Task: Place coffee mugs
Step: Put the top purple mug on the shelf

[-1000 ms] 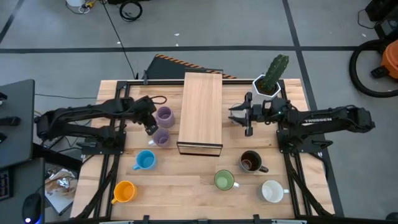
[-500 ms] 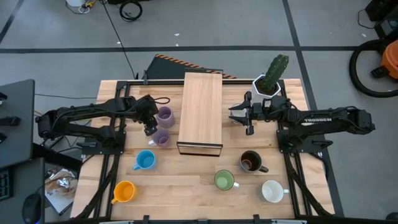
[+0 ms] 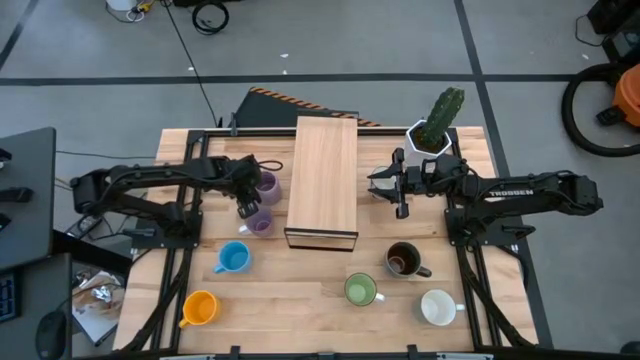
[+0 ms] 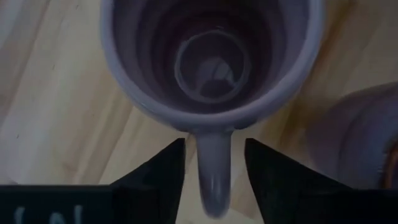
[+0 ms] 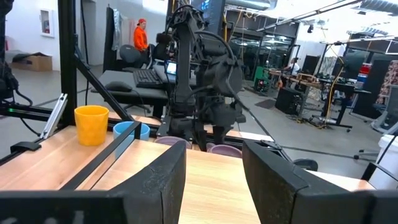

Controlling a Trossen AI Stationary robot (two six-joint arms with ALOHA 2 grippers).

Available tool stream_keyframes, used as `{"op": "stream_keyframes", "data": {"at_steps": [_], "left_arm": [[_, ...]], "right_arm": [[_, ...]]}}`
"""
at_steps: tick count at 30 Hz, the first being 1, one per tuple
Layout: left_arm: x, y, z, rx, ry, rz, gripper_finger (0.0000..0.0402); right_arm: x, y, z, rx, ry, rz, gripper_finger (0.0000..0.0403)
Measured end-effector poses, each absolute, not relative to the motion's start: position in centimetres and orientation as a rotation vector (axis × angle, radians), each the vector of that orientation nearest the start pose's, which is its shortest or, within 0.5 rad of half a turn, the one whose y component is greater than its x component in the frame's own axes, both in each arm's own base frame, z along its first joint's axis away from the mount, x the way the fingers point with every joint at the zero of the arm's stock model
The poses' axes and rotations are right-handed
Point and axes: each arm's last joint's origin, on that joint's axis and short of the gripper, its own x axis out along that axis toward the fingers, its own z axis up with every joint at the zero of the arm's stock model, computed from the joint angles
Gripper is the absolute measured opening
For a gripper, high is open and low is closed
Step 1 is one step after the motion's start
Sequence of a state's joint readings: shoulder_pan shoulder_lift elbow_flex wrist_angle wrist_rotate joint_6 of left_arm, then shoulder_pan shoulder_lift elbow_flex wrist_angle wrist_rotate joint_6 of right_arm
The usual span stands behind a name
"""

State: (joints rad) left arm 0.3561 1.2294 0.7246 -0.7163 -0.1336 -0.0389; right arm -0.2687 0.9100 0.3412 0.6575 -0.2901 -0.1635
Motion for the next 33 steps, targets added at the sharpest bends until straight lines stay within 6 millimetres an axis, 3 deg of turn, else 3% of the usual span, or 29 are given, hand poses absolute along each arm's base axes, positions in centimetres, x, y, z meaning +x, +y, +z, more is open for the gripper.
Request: {"op": "stream_keyframes", "data": {"at_steps": [12, 33], "left_arm": [[19.44, 7.68, 19.33, -0.138, 1.240, 0.431, 0.0058], [19.72, 7.92, 19.46, -0.052, 1.221, 0.436, 0.0056]], "right_arm": [[19.26, -4.45, 23.40, -0.181, -0.074, 0.015, 0.0164], [19.35, -4.49, 23.37, -0.181, -0.078, 0.014, 0.0164]]}}
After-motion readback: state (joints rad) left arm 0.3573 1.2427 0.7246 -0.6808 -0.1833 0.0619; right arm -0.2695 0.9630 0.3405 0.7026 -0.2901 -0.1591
